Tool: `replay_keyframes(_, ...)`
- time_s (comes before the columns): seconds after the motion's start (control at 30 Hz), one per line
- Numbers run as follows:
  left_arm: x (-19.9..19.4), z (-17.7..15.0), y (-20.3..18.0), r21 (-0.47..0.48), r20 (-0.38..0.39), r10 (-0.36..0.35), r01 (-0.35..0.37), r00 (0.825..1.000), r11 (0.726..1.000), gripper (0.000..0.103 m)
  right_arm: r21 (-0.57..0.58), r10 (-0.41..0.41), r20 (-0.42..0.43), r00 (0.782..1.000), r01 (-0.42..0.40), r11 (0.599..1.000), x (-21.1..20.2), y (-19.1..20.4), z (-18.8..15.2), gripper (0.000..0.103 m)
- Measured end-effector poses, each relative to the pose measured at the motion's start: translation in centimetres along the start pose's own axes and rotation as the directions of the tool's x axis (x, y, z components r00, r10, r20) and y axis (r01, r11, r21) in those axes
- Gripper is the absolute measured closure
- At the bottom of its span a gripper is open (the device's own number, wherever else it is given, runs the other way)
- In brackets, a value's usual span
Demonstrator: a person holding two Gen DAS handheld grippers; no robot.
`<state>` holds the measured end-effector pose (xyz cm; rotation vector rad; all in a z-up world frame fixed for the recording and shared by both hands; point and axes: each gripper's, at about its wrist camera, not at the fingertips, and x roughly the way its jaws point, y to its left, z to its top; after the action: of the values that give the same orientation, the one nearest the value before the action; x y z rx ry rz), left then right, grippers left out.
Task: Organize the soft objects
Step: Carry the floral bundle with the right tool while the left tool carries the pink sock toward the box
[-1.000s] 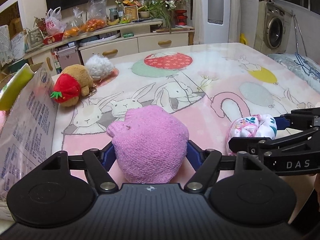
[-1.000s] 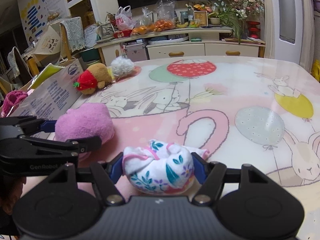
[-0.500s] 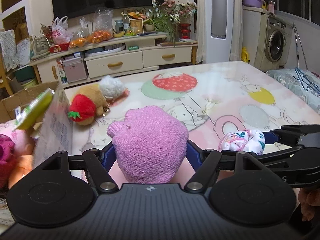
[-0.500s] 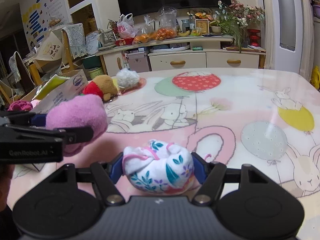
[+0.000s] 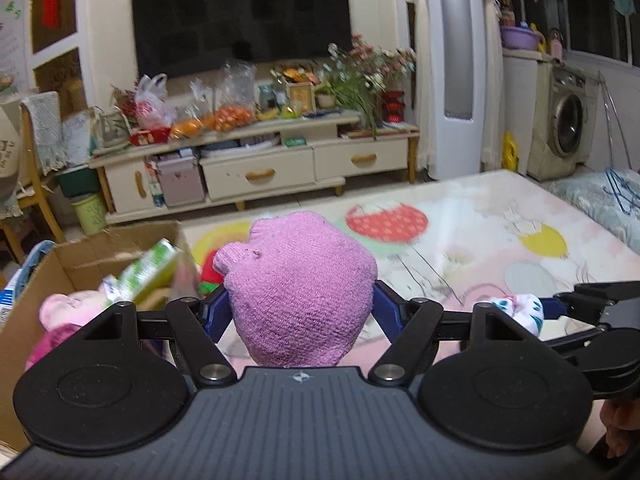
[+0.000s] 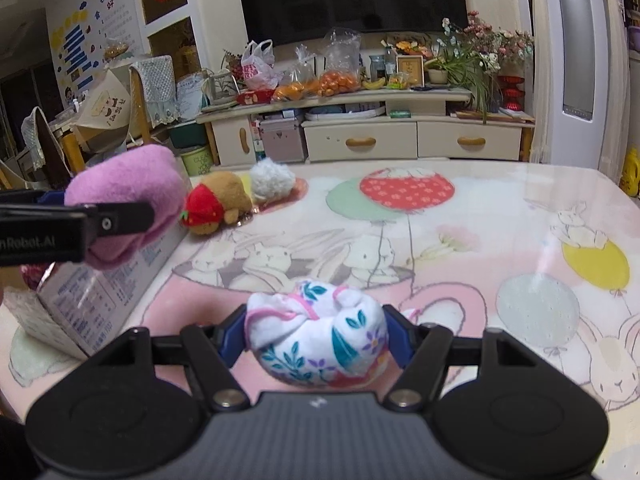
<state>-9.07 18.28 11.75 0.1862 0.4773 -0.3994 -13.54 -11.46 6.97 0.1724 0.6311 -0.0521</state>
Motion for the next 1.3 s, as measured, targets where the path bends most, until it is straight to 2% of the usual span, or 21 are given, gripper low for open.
replay_keyframes(0.43,-1.4,1.2,2.7,-0.099,0.058,0.087,-0.081,0.995,0.992,0.014,-0.054,0.052,0.037,0.998,-0.050,0.997,0.5,3.4,2.2,0.035)
replay_keyframes(0.73,-1.9,1.7,5.1,-0.187,0.063,0.156,-0.142,0.986,0.972,0.014,-0.084,0.106,0.073,0.992,-0.100,0.991,0.9,6.3,4.5,0.035)
replay_keyframes(1.0,-1.6,1.6,6.9,-0.235,0.037,0.242,-0.227,0.970,0.945,0.014,-0.120,0.183,0.095,0.978,-0.171,0.978,2.9,9.8,7.7,0.035)
replay_keyframes(1.3,0.0,1.6,9.3,-0.332,-0.038,0.303,-0.298,0.952,0.895,0.014,-0.194,0.303,0.115,0.946,-0.278,0.941,5.9,15.0,12.4,0.035)
